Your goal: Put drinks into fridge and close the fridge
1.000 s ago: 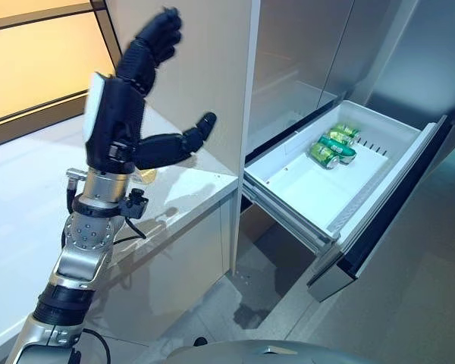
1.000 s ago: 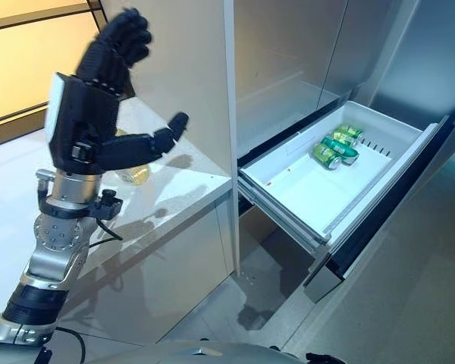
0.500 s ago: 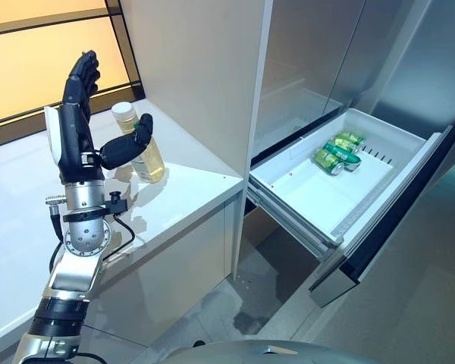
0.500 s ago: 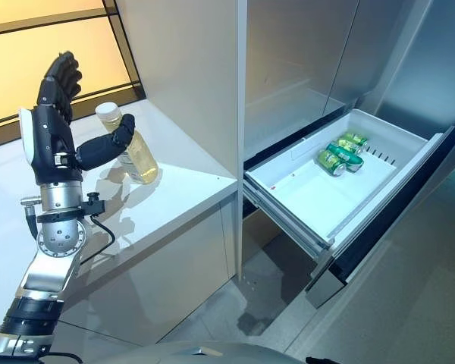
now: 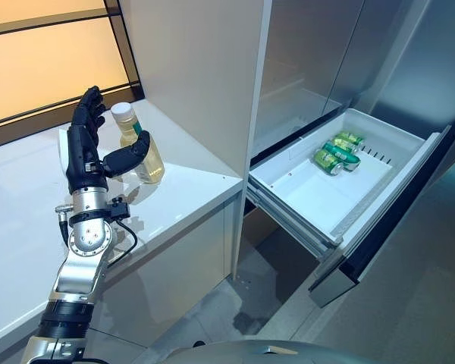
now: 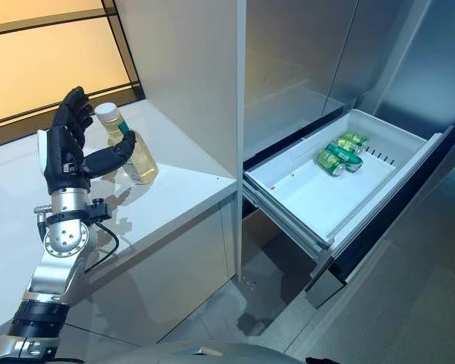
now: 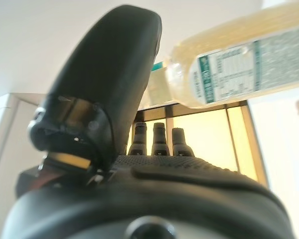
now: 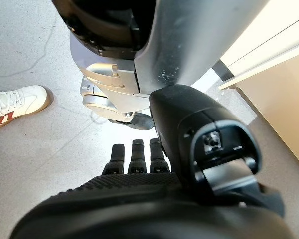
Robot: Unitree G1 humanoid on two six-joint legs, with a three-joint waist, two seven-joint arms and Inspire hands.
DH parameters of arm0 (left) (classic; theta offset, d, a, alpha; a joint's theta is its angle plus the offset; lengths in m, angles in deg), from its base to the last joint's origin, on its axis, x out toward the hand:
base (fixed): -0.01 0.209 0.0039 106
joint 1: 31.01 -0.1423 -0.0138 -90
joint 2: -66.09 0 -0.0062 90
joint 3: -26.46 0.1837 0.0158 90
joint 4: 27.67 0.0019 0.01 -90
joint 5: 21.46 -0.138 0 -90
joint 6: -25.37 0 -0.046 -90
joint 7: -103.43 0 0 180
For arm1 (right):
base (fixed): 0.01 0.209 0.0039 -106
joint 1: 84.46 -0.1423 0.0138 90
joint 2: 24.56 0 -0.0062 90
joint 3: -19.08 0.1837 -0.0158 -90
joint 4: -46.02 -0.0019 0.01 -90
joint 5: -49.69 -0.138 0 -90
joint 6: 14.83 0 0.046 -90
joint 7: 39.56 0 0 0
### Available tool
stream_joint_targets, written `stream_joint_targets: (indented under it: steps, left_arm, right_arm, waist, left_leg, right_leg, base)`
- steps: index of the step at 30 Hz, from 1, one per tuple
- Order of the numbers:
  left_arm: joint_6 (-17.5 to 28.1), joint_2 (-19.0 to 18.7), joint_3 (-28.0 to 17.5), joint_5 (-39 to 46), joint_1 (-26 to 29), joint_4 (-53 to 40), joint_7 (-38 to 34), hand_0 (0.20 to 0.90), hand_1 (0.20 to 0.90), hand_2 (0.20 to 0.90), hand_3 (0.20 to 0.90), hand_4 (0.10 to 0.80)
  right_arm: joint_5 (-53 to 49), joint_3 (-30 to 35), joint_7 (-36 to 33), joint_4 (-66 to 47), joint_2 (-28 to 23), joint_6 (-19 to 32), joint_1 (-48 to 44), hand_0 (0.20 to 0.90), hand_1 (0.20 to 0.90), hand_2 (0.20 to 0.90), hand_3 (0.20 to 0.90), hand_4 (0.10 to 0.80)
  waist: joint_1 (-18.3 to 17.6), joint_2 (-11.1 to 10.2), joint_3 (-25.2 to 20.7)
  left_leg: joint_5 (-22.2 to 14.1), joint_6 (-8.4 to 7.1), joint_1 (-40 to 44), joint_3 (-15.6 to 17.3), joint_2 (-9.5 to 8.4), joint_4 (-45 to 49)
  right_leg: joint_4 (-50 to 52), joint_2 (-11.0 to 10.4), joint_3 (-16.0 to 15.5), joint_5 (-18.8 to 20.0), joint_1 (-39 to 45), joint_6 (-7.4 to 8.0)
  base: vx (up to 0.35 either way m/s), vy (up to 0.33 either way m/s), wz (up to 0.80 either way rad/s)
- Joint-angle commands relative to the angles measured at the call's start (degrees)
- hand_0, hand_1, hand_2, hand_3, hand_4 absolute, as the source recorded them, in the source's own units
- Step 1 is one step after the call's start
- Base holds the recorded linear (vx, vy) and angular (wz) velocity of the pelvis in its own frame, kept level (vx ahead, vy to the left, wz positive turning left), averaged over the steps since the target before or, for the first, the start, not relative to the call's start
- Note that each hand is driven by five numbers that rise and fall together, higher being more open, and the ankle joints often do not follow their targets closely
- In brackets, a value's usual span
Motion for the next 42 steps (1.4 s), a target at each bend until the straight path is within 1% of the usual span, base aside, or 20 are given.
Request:
stream_joint_targets:
  steps: [1, 12, 23, 34, 42]
  left_arm:
    - [2.62, -1.07, -2.48, 0.42, 7.22, -1.16, 0.20, 0.900, 0.900, 0.900, 0.900, 0.800]
    - [-0.82, -0.39, -1.11, 2.58, 8.17, 0.47, 0.73, 0.900, 0.900, 0.900, 0.900, 0.800]
    - [-2.81, -0.90, -0.10, 3.43, 10.03, 3.72, 0.00, 0.900, 0.900, 0.900, 0.900, 0.800]
    - [-2.84, -0.73, 0.33, 4.82, 11.92, 5.58, -0.86, 0.900, 0.900, 0.900, 0.900, 0.800]
    - [-1.62, -0.34, 0.67, 5.50, 13.47, 7.09, -2.39, 0.900, 0.900, 0.900, 0.900, 0.800]
  right_arm:
    - [-1.02, -0.10, 1.63, -1.67, 3.58, -0.08, -2.90, 0.900, 0.900, 0.900, 0.900, 0.800]
    - [-1.03, -0.51, 1.50, -1.78, 3.51, -0.75, -3.25, 0.900, 0.900, 0.900, 0.900, 0.800]
    - [-0.43, -0.66, 1.54, -1.86, 3.32, -1.31, -3.32, 0.900, 0.900, 0.900, 0.900, 0.800]
    - [0.01, -1.01, 1.63, -1.56, 3.29, -1.16, -3.24, 0.900, 0.900, 0.900, 0.900, 0.800]
    - [0.42, -1.33, 1.60, -1.45, 3.36, -1.38, -3.26, 0.900, 0.900, 0.900, 0.900, 0.800]
  waist:
    - [-0.09, 0.71, 0.39]
    - [-0.42, 0.87, 0.42]
    - [-1.15, 1.03, 0.14]
    - [-1.74, 1.10, 0.00]
    - [-2.15, 1.09, -0.20]
  left_leg:
    - [-8.12, 2.31, 1.59, 1.82, -3.93, 0.38]
    - [-8.09, 2.29, 1.75, 2.05, -3.92, 0.38]
    - [-8.14, 2.28, 2.01, 2.55, -3.84, 0.38]
    - [-8.21, 2.39, 2.37, 2.84, -3.84, 0.38]
    - [-8.39, 2.46, 2.66, 2.99, -3.84, 0.38]
  right_leg:
    - [0.74, 2.47, -1.09, -4.40, 1.27, 0.25]
    - [0.74, 2.51, -1.01, -4.31, 1.31, 0.33]
    - [0.77, 2.44, -0.70, -4.19, 1.28, 0.54]
    - [0.89, 2.42, -0.31, -4.19, 1.39, 0.61]
    - [0.92, 2.43, -0.10, -4.24, 1.54, 0.65]
  base:
    - [0.000, 0.000, 0.00]
    - [0.000, 0.000, 0.00]
    - [0.000, 0.000, 0.00]
    - [0.003, 0.001, -0.01]
    - [0.006, 0.000, -0.02]
